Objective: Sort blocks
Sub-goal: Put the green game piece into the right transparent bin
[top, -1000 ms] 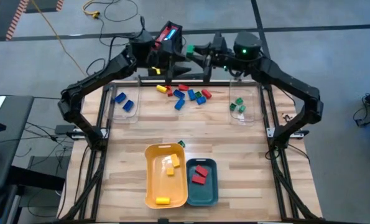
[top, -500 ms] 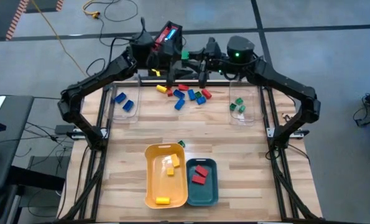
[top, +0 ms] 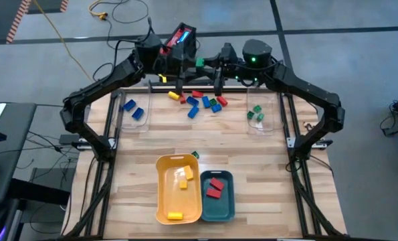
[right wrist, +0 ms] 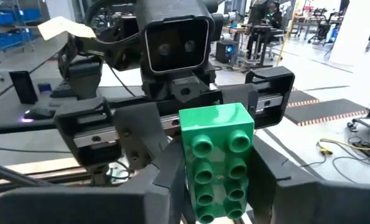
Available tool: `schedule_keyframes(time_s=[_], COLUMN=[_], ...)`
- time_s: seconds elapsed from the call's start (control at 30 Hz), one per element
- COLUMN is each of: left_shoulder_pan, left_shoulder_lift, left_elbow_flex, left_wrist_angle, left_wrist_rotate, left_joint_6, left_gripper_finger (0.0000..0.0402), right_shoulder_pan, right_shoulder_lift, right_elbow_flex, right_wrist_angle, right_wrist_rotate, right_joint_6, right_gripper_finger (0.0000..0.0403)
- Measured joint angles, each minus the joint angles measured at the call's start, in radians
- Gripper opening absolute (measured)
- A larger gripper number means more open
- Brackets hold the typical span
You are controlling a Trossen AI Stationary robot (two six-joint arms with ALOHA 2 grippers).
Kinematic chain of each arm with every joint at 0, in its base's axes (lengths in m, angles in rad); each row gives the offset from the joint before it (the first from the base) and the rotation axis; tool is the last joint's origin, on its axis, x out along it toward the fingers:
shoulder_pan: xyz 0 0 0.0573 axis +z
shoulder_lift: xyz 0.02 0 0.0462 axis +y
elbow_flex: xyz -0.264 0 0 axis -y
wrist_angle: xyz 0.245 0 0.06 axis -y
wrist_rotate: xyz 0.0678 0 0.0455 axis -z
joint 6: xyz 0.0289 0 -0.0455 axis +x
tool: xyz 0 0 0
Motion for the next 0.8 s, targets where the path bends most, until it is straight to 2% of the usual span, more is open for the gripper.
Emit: schedule_keyframes(time_s=[0.4,0.8], left_shoulder_pan=[0.001,-0.001], left_shoulder_lift=[0.0,0.0], left_elbow_flex=[0.0,0.0], left_wrist_angle=[-0.017,-0.026], left_wrist_rotate=[-0.011,-0.009], left_joint_6=[0.011,0.004], left_gripper_finger=[0.0135,0.0135], right_shoulder_pan=[-0.003,-0.003], right_shoulder_lift=[-0.021,-0.014], right_elbow_flex=[0.001,0.001], right_wrist_angle=[0.005,0.041], right_wrist_rotate=[0.0,-0.018], right_joint_6=[0.014,-0.004], right_gripper_finger=[0.0257,0.0271])
